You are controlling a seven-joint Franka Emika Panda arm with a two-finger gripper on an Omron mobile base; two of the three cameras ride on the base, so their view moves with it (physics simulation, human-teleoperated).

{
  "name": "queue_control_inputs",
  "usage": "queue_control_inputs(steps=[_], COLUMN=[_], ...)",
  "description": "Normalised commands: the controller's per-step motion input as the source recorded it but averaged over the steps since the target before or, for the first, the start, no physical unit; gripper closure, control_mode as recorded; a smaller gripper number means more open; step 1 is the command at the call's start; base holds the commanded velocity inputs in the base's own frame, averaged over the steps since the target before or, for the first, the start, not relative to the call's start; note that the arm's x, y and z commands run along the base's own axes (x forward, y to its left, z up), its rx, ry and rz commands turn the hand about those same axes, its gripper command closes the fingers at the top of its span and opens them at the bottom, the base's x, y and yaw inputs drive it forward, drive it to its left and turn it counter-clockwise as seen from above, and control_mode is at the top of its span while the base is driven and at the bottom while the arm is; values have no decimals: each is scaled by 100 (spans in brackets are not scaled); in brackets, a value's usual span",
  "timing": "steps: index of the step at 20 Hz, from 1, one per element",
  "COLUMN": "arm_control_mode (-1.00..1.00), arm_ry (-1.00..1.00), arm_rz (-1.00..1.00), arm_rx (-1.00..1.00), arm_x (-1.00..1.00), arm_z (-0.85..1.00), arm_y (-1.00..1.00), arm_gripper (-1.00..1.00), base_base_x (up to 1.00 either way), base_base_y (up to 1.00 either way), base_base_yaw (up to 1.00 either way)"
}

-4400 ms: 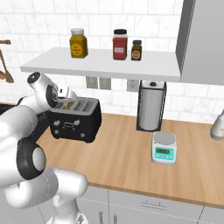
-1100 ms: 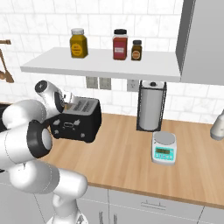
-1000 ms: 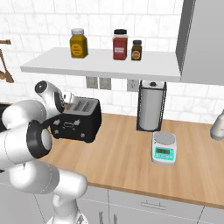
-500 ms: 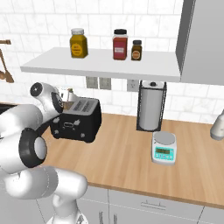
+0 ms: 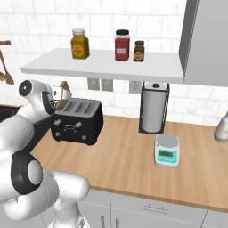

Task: Start the toaster. Once the lever pops up, take the bread to the plate on the dining counter.

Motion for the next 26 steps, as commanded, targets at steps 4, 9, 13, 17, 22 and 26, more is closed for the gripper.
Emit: queue_control_inputs(steps=[4, 9, 13, 17, 22, 26], arm_control_mode=[-100, -100, -100, -100, -100, -100], arm_ry=[0, 2, 0, 7, 4, -4], arm_rz=[0, 0, 0, 0, 0, 0], arm_rx=[0, 0, 0, 0, 0, 0], arm_x=[-76, -84, -100, -81, -94, -66], arm_z=[17, 24, 21, 32, 17, 3], arm_y=[2, 2, -1, -4, -11, -13], arm_gripper=[100, 100, 100, 100, 100, 100], base_base_x=[0, 0, 0, 0, 0, 0], base_base_y=[0, 0, 0, 0, 0, 0], base_base_yaw=[0, 0, 0, 0, 0, 0])
